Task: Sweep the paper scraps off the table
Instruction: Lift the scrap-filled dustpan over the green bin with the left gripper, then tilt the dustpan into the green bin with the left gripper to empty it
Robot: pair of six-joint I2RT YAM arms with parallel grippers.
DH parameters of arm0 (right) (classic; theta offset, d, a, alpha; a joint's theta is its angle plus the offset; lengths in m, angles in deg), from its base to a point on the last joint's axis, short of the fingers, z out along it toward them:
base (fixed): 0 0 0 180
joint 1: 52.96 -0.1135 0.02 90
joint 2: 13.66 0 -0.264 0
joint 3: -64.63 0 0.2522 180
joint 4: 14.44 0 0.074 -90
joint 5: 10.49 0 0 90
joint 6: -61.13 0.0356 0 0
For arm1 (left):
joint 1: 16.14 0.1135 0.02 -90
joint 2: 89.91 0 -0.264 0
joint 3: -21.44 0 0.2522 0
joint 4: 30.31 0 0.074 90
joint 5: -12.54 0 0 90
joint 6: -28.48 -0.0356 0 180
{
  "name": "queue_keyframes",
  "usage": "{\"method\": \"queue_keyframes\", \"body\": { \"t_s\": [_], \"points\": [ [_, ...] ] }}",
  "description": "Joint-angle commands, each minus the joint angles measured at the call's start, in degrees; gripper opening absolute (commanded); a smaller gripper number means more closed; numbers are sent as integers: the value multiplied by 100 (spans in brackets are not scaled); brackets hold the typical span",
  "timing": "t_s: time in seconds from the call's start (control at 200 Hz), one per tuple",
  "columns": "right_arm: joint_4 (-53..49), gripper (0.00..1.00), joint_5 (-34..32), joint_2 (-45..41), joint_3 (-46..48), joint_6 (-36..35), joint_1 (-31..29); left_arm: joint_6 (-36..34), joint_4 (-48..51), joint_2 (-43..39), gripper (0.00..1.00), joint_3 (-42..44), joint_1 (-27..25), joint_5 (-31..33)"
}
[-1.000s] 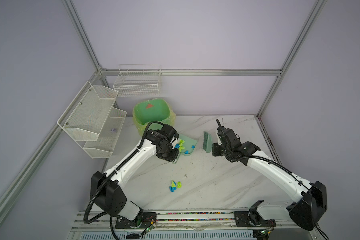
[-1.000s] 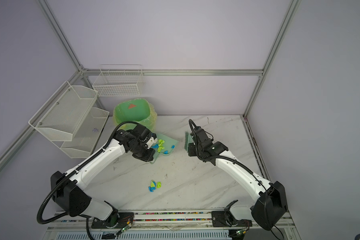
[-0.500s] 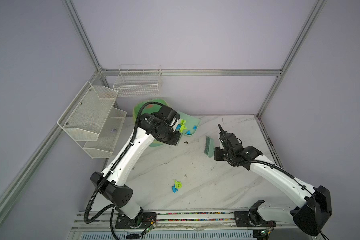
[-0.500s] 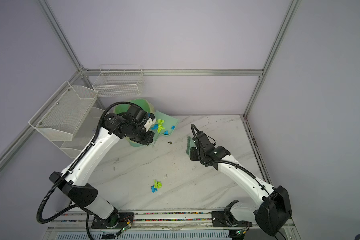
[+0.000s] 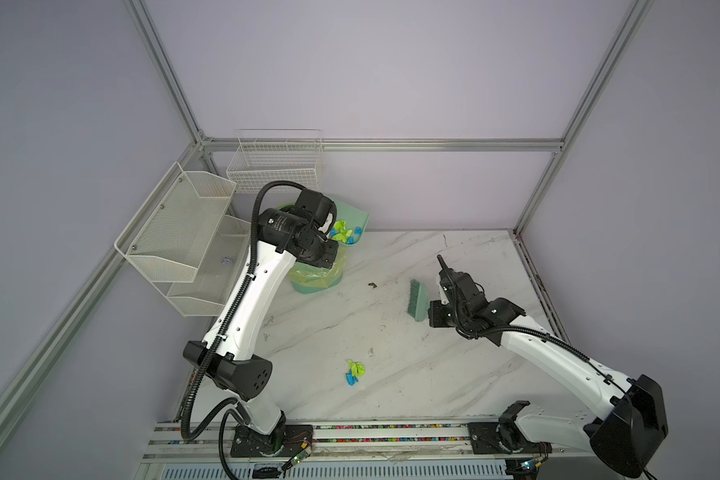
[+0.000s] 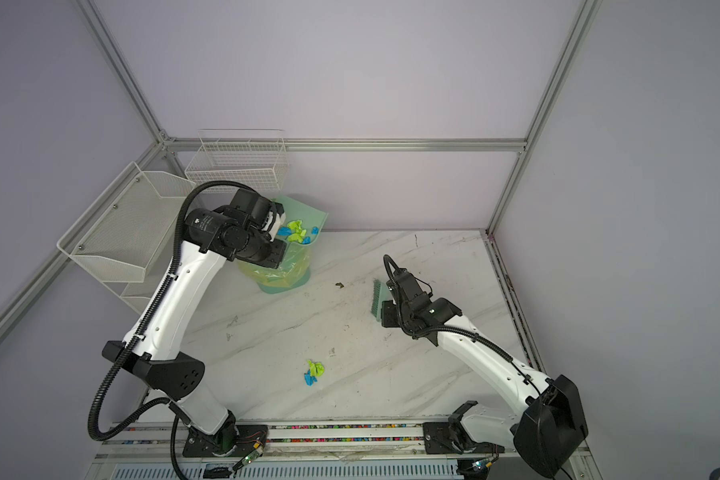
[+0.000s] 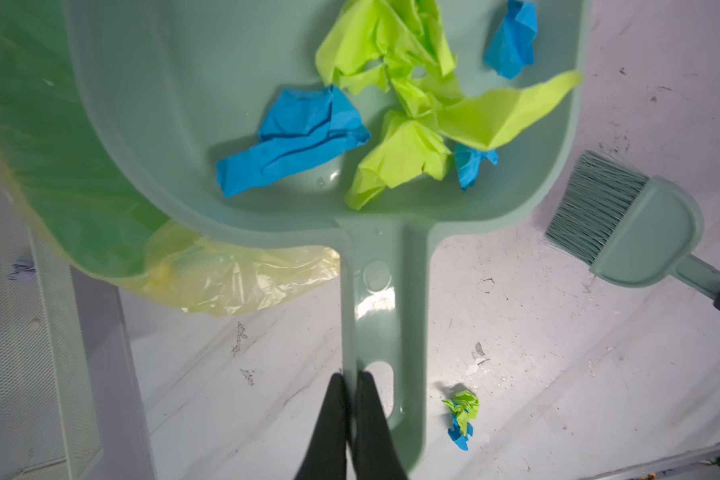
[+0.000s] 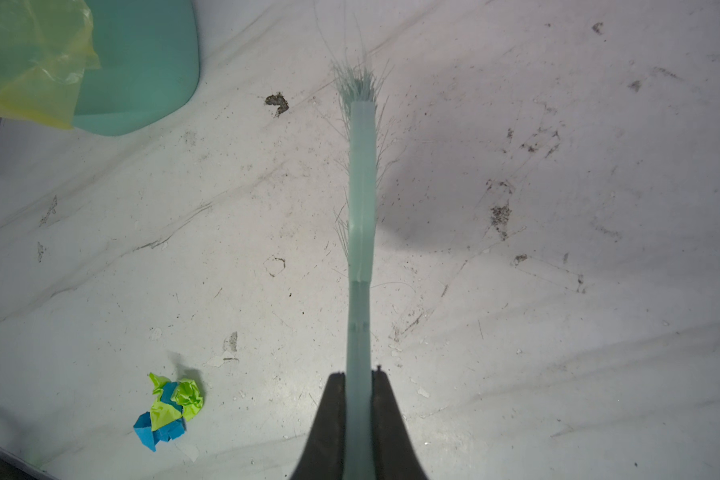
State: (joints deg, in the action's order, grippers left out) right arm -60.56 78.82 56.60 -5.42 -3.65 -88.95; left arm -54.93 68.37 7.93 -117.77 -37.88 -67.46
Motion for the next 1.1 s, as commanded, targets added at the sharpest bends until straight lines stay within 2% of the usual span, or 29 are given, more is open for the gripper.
{"method": "queue_keyframes", "body": {
  "t_s": [0.0, 0.055, 0.2, 0.35, 0.46, 0.6, 0.85, 0.995, 1.095],
  "points": [
    [180, 0, 73, -187, 74, 63, 30, -247, -168, 23, 0, -617, 411, 358],
    [210, 0, 112, -218, 106, 63, 30, -263, -170, 112, 0, -709, 556, 419],
    [296, 0, 208, -234, 169, 59, 28, -379, -177, 272, 0, -876, 708, 1071],
    [387, 0, 236, -163, 197, 11, 30, -710, -411, 383, 0, -512, 710, 2731],
    [431, 0, 261, -96, 137, -24, 30, -818, -690, 376, 0, -24, 707, 3563],
    [485, 0, 290, -113, 114, -43, 30, -1006, -1206, 398, 0, 590, 642, 4993],
    [507, 0, 302, -207, 153, -76, 30, -1903, -2228, 584, 0, 1236, 363, 6455],
    [677, 0, 332, -326, 227, -70, 30, -2996, -3313, 672, 0, 1589, 289, 7048],
    [854, 0, 436, -362, 329, -9, 30, -3689, -4162, 534, 0, 2048, 267, 7183]
  ]
}}
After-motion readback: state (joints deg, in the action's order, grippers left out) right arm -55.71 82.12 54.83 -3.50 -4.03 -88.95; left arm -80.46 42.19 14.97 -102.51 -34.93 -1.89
